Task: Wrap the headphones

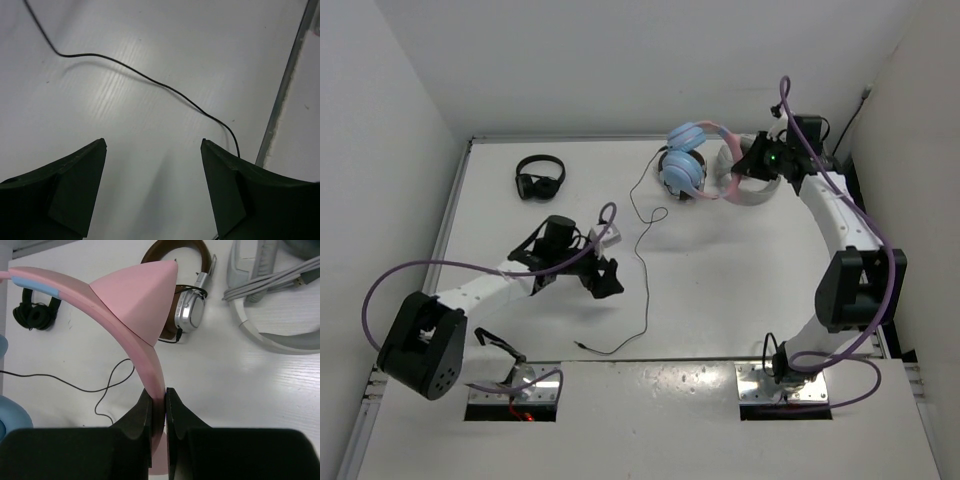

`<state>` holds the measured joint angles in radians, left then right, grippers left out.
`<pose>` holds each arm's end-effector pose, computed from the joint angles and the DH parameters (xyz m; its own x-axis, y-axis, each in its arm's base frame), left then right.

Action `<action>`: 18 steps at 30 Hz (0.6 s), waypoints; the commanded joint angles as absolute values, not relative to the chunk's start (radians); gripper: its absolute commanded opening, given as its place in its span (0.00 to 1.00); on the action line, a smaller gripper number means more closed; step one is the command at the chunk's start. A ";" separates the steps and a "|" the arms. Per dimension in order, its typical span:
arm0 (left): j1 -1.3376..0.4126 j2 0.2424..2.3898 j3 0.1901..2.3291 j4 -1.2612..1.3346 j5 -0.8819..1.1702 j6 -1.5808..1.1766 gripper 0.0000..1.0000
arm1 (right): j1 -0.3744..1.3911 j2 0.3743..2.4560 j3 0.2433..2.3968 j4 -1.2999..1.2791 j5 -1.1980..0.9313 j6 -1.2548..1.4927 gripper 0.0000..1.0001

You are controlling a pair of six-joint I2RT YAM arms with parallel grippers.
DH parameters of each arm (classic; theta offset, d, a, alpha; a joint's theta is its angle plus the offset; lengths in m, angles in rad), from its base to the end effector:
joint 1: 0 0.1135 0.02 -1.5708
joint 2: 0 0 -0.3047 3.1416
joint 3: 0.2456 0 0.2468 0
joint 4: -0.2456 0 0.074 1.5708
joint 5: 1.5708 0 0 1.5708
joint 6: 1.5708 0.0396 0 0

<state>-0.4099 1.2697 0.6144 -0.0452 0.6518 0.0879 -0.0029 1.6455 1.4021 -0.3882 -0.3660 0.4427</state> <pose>0.2075 -0.1163 0.2382 -0.5238 0.3037 -0.7959 0.7912 0.5197 -0.3224 0.3791 0.0131 0.3524 -0.6561 0.4019 -0.6388 -0.0056 0.8438 0.5367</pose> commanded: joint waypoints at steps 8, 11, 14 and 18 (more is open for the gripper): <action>-0.502 1.436 0.804 -0.523 0.747 0.572 0.80 | -0.057 1.568 1.410 -0.290 -0.420 0.520 0.00; -0.540 1.436 0.793 -0.532 0.758 0.583 0.80 | -0.057 1.568 1.410 -0.290 -0.410 0.538 0.00; -0.589 1.425 0.784 -0.522 0.758 0.574 0.80 | -0.048 1.568 1.401 -0.290 -0.385 0.563 0.00; -0.643 1.414 0.764 -0.512 0.749 0.574 0.82 | -0.025 1.568 1.390 -0.290 -0.312 0.594 0.00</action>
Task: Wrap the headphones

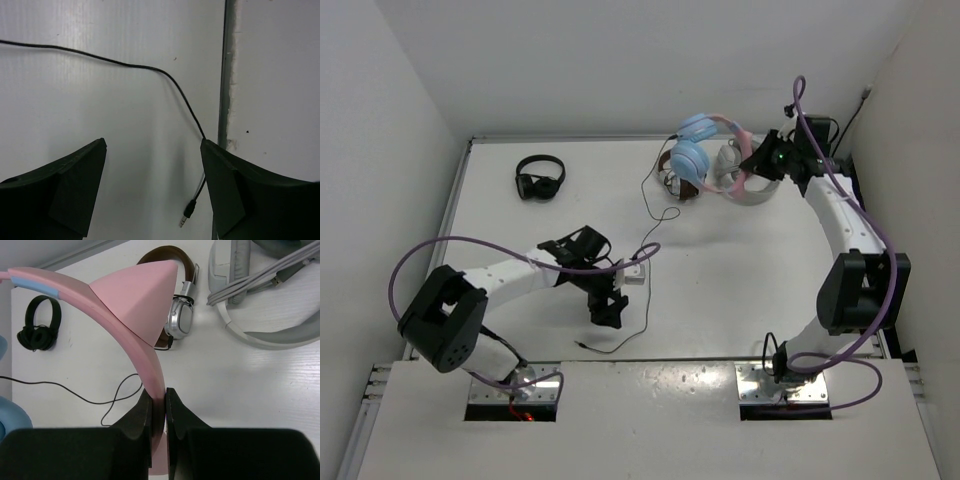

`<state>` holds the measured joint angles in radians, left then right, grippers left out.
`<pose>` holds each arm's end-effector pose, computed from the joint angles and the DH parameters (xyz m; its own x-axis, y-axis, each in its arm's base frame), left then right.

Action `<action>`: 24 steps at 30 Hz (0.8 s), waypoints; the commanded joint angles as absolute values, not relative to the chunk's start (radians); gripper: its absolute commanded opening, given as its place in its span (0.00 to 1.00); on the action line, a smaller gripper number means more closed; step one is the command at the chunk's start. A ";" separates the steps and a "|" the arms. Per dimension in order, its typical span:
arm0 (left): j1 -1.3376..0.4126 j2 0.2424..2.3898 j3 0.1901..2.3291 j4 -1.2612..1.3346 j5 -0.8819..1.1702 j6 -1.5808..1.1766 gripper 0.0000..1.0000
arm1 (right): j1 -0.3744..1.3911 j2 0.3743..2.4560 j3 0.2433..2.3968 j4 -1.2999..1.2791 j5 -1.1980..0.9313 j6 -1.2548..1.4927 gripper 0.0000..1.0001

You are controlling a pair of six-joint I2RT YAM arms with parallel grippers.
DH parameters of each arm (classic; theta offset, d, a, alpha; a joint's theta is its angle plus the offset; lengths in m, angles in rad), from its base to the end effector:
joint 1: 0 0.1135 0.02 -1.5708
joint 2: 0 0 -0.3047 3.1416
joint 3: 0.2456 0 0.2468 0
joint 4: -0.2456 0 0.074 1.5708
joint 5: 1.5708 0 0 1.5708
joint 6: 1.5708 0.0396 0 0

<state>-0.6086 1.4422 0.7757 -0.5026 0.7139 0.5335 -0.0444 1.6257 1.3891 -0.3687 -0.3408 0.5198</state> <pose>0.1877 -0.1624 0.2192 -0.3236 0.6940 -0.6431 0.9369 0.1403 -0.3201 0.3753 -0.0034 0.3566 -0.6090 0.4957 -0.6193 0.0804 0.8152 0.5735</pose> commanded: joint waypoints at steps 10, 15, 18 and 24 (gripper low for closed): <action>-0.773 1.427 0.798 -0.483 0.664 0.446 0.79 | -0.015 1.597 1.381 -0.308 -0.224 0.713 0.00; -0.782 1.506 0.825 -0.471 0.623 0.371 0.77 | -0.026 1.608 1.381 -0.328 -0.215 0.750 0.00; -0.782 1.572 0.848 -0.460 0.614 0.334 0.76 | -0.035 1.599 1.371 -0.328 -0.224 0.770 0.00; -0.792 1.626 0.859 -0.419 0.595 0.265 0.74 | -0.035 1.589 1.342 -0.328 -0.244 0.770 0.00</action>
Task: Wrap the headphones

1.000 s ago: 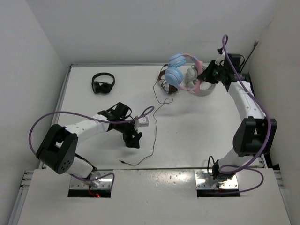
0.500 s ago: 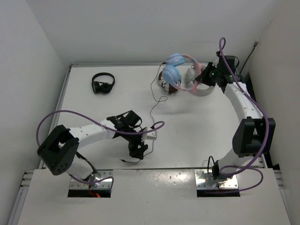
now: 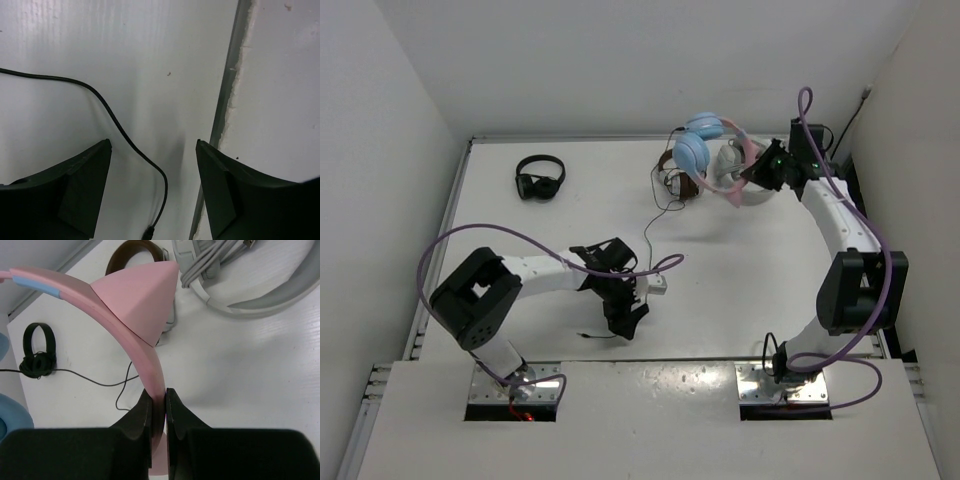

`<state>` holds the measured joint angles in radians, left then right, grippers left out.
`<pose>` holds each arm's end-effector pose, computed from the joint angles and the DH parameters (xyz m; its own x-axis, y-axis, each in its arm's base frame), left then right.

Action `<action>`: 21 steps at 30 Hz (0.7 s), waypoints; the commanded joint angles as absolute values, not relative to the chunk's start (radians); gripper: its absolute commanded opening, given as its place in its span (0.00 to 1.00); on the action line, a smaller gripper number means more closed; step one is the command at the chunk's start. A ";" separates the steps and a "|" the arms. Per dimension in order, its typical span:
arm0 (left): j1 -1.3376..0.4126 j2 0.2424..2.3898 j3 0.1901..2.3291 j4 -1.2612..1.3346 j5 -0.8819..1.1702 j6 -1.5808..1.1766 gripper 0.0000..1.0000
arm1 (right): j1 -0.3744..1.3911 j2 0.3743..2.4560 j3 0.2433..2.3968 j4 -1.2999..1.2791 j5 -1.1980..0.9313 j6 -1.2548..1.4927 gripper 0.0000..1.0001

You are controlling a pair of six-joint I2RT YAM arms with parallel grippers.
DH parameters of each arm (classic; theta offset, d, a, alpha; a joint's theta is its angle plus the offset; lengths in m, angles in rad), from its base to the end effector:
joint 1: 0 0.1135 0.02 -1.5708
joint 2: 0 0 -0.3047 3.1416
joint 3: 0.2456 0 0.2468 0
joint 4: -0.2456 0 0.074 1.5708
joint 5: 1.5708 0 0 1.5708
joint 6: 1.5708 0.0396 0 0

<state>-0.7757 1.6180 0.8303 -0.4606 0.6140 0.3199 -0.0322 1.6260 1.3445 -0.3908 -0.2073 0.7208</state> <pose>0.1836 -0.2120 0.1896 -0.4218 0.7737 -0.4727 0.8800 0.2237 -0.4191 0.3717 -0.0038 0.3387 -0.5531 0.6640 -0.5032 0.3136 0.7255 0.6127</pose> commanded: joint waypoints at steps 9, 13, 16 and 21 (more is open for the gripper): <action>-0.825 1.660 0.877 -0.377 0.526 0.256 0.56 | -0.035 1.589 1.322 -0.328 -0.233 0.813 0.00; -0.857 1.678 0.887 -0.359 0.476 0.256 0.42 | -0.026 1.580 1.313 -0.318 -0.224 0.822 0.00; -0.882 1.698 0.908 -0.359 0.445 0.256 0.20 | -0.017 1.580 1.302 -0.308 -0.224 0.822 0.00; -0.882 1.631 0.957 -0.370 0.443 0.313 0.00 | 0.037 1.580 1.292 -0.299 -0.198 0.801 0.00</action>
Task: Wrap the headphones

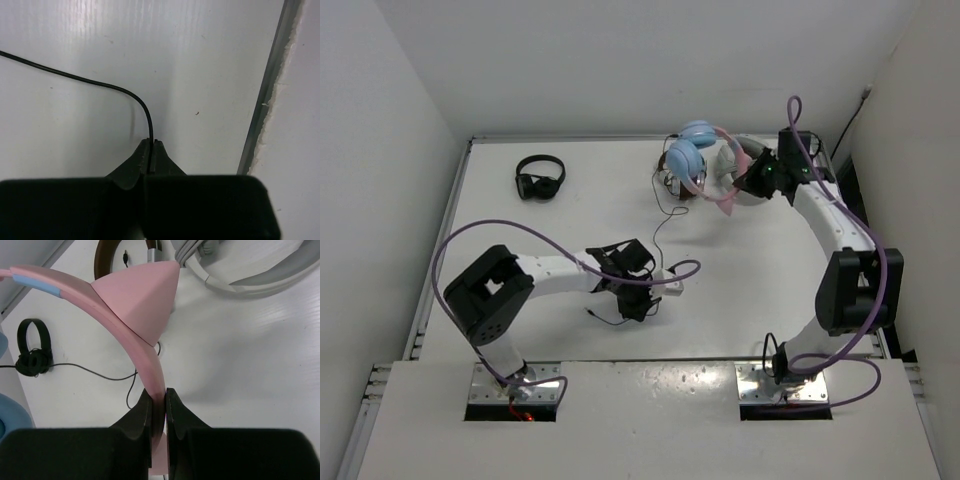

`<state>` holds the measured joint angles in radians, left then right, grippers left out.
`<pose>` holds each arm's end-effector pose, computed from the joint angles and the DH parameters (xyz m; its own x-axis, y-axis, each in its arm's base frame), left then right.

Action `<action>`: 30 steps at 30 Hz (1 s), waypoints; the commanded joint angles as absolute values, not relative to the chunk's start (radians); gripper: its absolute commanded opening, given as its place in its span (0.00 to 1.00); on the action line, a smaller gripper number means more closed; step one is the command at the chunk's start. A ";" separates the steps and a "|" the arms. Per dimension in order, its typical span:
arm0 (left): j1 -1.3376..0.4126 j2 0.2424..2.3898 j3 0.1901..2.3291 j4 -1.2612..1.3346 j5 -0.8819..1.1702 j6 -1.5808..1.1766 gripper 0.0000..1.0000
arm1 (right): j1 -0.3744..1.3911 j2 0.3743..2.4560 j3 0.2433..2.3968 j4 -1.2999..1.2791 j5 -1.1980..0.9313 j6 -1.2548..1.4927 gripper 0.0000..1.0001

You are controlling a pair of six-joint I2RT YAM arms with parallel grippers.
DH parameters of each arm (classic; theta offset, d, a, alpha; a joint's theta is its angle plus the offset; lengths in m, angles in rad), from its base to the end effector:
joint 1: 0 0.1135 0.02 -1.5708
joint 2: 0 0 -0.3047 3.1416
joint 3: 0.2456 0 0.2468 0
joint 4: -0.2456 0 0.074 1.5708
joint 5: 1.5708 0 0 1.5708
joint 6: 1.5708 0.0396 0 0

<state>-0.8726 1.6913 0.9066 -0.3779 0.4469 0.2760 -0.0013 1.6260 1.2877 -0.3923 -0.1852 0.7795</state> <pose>0.1874 -0.2500 0.1886 -0.3494 0.7986 -0.4900 0.9315 0.2397 -0.2735 0.3667 0.0068 0.3195 -0.5701 0.6917 -0.4434 0.3724 0.6986 0.6109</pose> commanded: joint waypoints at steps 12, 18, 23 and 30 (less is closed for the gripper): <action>-0.859 1.477 1.276 -0.535 0.561 0.358 0.00 | 0.305 1.608 1.272 -0.253 -0.110 0.669 0.00; -0.735 1.477 1.508 -0.560 0.526 0.333 0.00 | 0.377 1.608 1.223 -0.219 -0.133 0.580 0.00; -0.612 1.486 1.650 -0.560 0.514 0.296 0.00 | 0.377 1.586 1.163 -0.209 -0.169 0.509 0.00; -0.506 1.496 1.700 -0.517 0.413 0.305 0.00 | 0.377 1.554 1.097 -0.199 -0.244 0.420 0.00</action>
<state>-0.5377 1.5116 1.6608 -0.5442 0.4648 0.3080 0.3729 1.6253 1.1042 -0.2890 -0.1684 0.4683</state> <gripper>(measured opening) 0.017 0.081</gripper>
